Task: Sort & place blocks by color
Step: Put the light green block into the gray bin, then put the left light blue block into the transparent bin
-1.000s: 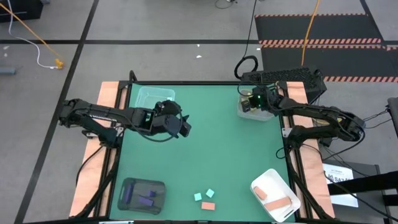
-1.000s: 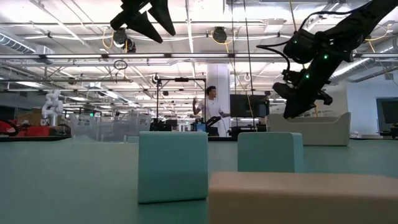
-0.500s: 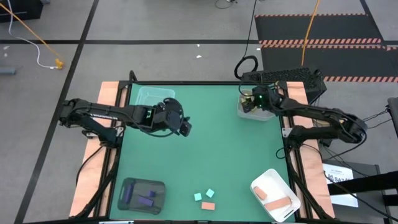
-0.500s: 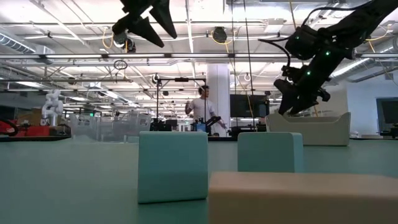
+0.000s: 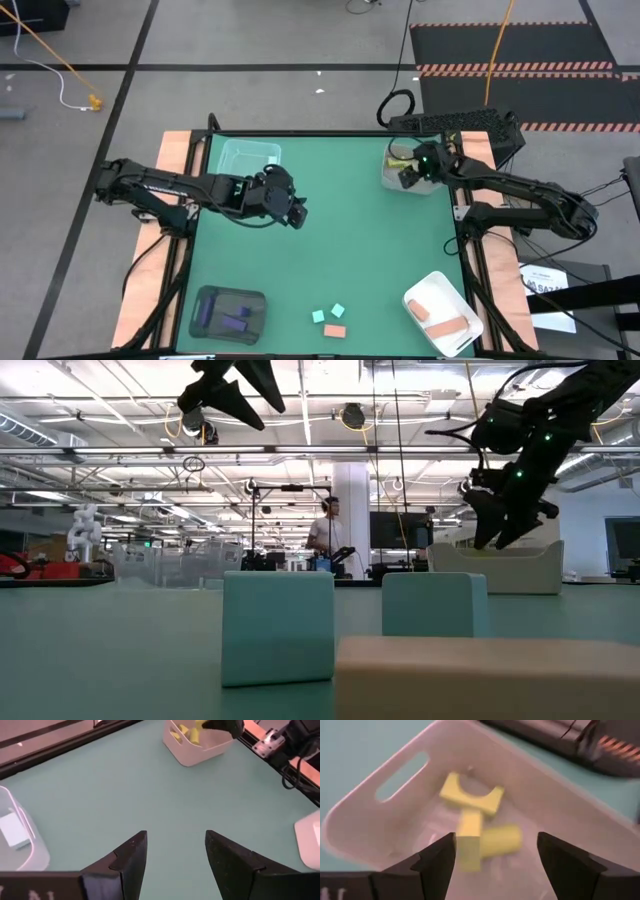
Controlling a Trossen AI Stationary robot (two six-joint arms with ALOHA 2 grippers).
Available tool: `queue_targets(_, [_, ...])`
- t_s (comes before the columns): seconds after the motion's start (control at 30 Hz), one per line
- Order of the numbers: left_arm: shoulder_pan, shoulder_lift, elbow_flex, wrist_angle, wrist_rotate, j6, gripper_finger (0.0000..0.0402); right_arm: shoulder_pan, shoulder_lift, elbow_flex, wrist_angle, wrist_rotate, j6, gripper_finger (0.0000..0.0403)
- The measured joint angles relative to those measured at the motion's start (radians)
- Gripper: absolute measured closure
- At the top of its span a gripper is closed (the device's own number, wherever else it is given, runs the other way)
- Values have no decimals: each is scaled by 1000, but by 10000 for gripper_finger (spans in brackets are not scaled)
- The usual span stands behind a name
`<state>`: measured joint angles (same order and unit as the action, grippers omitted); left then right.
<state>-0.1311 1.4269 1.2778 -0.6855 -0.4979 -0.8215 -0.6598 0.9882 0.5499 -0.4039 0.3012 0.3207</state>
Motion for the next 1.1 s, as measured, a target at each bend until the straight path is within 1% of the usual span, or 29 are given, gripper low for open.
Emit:
queue_targets(0.07, [-9,0,0,0,0,-2,199,0,-2,0,-22,-49,33,133])
queue_targets(0.13, [-18,0,0,0,0,-14,199,0,-8,0,-32,-95,110,133])
queue_targets(0.23, [-35,0,0,0,0,-39,199,0,-16,0,-30,-114,270,133])
queue_targets(0.3, [-49,0,0,1,0,-54,199,0,-22,0,-26,-120,324,133])
queue_targets(0.37, [-68,0,0,1,0,-71,199,1,-30,0,-26,-128,332,133])
queue_targets(0.47, [-105,1,0,6,1,-101,199,1,-44,0,-19,-195,335,133])
queue_targets(0.6, [-171,34,0,71,2,-81,199,13,-77,0,43,-291,326,133])
queue_targets(0.73, [-228,96,1,220,3,-46,199,67,-119,0,202,-405,322,133])
queue_targets(0.83, [-262,160,0,380,3,-6,199,133,-141,0,344,-480,323,133])
queue_targets(0.93, [-295,228,0,542,3,53,199,223,-149,0,453,-517,322,133])
queue_targets(1.1, [-340,344,0,788,15,102,199,401,-150,0,505,-543,341,133])
